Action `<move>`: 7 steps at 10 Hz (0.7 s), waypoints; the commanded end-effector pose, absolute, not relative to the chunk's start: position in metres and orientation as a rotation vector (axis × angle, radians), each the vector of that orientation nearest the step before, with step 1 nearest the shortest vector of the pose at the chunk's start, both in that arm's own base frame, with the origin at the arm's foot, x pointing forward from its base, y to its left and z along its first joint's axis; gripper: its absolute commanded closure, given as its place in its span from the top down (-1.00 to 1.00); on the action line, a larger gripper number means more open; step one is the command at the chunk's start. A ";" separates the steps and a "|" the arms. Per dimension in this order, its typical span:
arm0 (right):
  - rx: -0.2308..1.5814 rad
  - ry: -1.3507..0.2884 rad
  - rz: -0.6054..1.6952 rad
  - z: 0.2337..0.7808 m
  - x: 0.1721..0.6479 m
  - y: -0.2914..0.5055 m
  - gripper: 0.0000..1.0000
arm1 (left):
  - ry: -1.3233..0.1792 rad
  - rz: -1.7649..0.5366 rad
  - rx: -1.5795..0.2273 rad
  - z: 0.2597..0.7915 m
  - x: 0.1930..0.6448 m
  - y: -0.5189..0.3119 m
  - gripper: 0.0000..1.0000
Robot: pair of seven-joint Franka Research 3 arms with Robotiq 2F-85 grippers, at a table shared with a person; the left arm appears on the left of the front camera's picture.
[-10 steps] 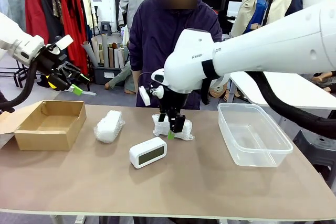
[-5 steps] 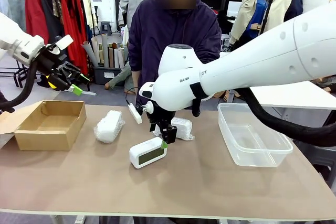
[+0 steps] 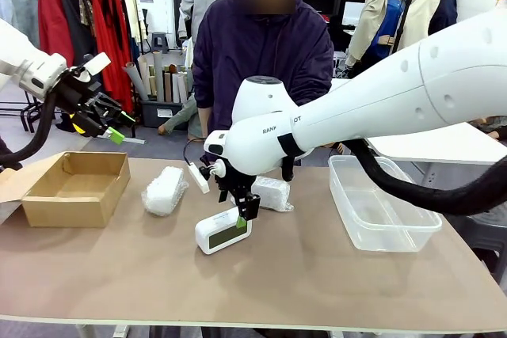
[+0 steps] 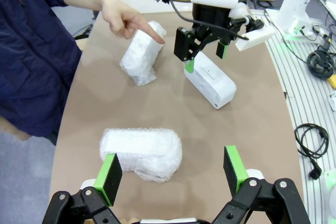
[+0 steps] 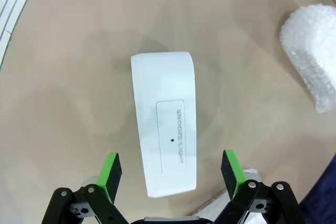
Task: Separate and place wrapped and unwrapped clocks.
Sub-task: Pick up the Digital clock indicated by the person.
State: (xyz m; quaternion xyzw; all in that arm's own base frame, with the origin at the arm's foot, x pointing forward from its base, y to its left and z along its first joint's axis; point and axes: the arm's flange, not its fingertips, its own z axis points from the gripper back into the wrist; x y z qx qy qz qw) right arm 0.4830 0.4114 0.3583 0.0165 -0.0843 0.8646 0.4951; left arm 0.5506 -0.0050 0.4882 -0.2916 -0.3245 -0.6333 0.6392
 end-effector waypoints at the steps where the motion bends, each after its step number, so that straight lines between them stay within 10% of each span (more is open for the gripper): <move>1: 0.058 -0.181 2.132 0.354 0.492 0.416 1.00 | -0.745 -1.446 -0.669 0.489 0.550 -0.005 1.00; 7: 0.151 -0.140 2.167 0.327 0.494 0.417 1.00 | -0.745 -1.446 -0.669 0.489 0.550 -0.005 1.00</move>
